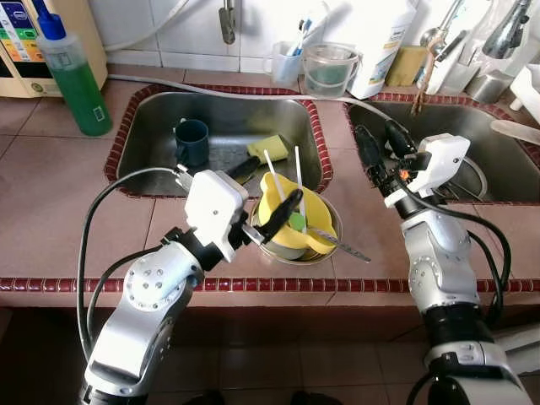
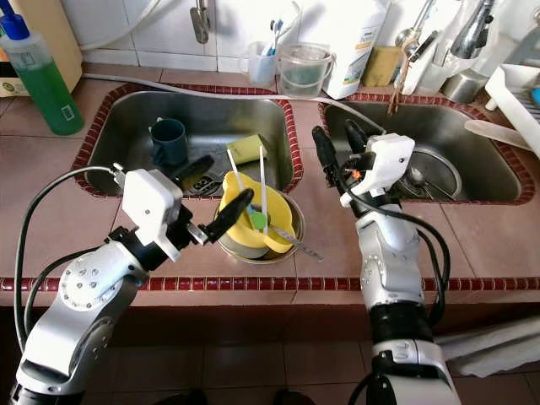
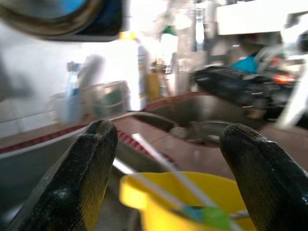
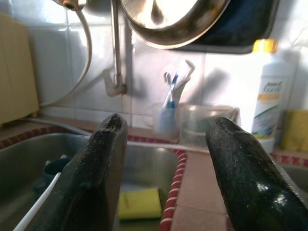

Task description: Kitchen organization

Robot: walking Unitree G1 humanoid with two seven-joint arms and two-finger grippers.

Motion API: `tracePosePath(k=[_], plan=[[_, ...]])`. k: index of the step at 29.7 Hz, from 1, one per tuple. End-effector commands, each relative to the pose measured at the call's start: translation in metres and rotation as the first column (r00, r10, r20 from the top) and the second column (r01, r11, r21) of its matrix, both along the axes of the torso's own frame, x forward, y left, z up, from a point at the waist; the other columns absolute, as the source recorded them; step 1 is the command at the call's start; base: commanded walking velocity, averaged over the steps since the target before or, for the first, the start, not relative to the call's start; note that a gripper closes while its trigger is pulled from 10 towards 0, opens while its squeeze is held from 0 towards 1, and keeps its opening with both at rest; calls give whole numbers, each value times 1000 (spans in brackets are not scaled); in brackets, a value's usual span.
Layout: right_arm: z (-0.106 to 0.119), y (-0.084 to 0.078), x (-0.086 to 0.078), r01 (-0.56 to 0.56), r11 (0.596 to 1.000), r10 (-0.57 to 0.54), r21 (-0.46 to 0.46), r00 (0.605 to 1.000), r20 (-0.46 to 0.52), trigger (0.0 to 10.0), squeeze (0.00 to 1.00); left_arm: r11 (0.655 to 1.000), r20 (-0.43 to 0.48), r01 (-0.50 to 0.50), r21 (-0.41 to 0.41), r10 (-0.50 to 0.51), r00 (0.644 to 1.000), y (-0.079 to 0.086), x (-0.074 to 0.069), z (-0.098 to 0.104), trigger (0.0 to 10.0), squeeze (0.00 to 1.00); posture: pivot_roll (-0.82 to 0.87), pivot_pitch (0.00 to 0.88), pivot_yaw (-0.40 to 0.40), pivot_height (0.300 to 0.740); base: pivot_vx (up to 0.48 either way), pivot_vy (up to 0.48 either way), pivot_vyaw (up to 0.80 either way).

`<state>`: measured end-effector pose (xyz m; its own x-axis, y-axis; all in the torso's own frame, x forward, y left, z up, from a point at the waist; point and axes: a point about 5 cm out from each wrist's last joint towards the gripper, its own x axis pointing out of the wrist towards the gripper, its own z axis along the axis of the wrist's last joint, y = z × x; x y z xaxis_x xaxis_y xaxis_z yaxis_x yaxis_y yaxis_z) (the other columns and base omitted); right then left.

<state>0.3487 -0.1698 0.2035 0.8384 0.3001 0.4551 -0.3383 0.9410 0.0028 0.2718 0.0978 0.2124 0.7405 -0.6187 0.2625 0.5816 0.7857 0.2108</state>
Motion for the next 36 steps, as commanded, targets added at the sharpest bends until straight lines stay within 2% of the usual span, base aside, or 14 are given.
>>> tracePosePath(k=[1,4,8,10,20,22,24,27,30,32,36], plan=[[5,-1,-3,18,1000,-18,-15,999,30,10000,0,1000,5,-15,-8,15,1000,2,2,1,10000,0,-152,98,-86,740,0,0,0],[9,1,-6,115,993,-114,-17,992,51,10000,0,990,-10,-128,-55,128,992,14,16,-1,10000,0,-151,76,-92,740,0,0,0],[9,1,-9,179,984,-177,-21,983,54,10000,0,978,-27,-193,-78,192,981,20,22,-5,10000,0,-150,67,-94,740,0,0,0],[4,2,-14,280,959,-278,-40,959,49,10000,0,957,-59,-279,-85,275,960,27,27,-16,10000,0,-151,61,-96,740,0,0,0],[0,12,-28,390,918,-386,-71,920,64,10000,0,910,-53,-401,-108,397,916,36,32,-20,10000,0,-151,61,-97,740,0,0,0],[-5,17,-30,402,910,-398,-101,915,63,10000,0,871,-77,-466,-154,460,885,41,34,-26,10000,0,-150,50,-98,740,0,0,0],[-8,18,-32,413,905,-409,-107,911,56,10000,0,866,-64,-471,-167,467,882,40,31,-29,10000,0,-150,50,-98,740,0,0,0],[-13,20,-33,415,900,-411,-131,910,56,10000,0,851,-95,-481,-212,471,877,40,30,-34,10000,0,-147,30,-101,740,0,0,0],[-20,22,-34,404,903,-402,-142,914,46,10000,0,865,-56,-463,-192,462,885,36,29,-35,10000,0,-142,13,-102,740,0,0,0],[-24,25,-34,390,909,-389,-147,920,35,10000,0,859,-77,-466,-214,460,884,35,33,-36,10000,0,-139,0,-103,740,0,0,0],[-24,28,-31,387,911,-386,-143,922,36,10000,0,865,-39,-462,-196,464,885,34,38,-31,10000,0,-134,0,-104,740,0,0,0]])
